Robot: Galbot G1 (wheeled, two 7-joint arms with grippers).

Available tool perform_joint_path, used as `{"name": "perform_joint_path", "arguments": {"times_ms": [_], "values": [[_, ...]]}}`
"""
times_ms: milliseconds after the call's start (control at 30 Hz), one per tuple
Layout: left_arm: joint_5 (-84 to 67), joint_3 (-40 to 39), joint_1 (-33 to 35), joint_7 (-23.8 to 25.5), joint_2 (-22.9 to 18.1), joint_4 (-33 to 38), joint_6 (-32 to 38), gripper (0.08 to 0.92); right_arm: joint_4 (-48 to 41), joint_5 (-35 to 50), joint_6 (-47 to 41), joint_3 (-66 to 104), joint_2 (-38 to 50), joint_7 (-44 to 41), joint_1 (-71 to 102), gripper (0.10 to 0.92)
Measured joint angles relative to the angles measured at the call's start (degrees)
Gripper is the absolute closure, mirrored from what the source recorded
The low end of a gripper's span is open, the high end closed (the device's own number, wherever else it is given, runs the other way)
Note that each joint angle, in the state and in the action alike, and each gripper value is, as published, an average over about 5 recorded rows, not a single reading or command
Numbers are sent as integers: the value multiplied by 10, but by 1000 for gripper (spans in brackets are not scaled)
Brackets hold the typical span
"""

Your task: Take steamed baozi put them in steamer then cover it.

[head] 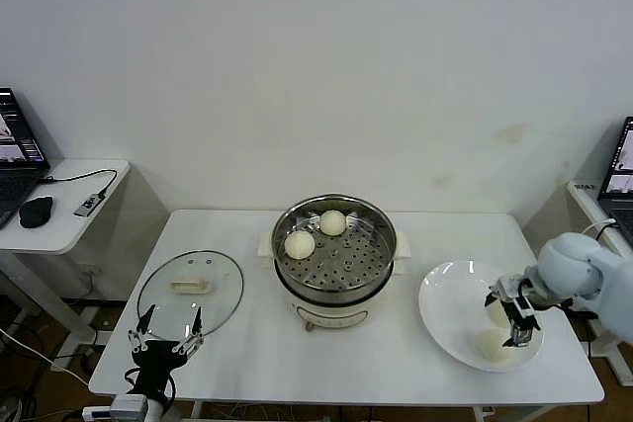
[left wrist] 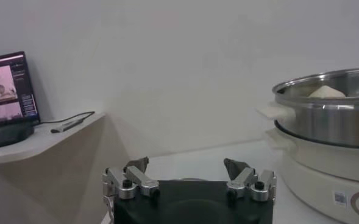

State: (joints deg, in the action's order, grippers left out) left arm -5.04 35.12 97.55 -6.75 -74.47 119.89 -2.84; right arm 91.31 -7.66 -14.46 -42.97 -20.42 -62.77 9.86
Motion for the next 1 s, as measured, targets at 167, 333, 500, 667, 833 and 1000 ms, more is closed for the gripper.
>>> {"name": "perform_joint_path", "arguments": {"times_ms": [167,333,500,667,833,1000], "values": [[2,0,0,0,-1,-3,1,177,-11,-9,1,19,-6,5,27,203],[3,0,1,0,-1,-4,2,177,-22,-16,-2,33,-15,9,47,204],[3,1,1,0,-1,-4,2,177,-27,-18,-5,42,-21,10,59,242],[3,0,-1,0,-2,-6,2,177,-28,-19,-6,48,-24,9,68,325],[3,0,-1,0,-3,-6,2,177,-29,-20,-7,52,-26,7,72,442],[3,0,-1,0,-2,-6,2,177,-30,-20,-6,54,-27,4,72,525]]}}
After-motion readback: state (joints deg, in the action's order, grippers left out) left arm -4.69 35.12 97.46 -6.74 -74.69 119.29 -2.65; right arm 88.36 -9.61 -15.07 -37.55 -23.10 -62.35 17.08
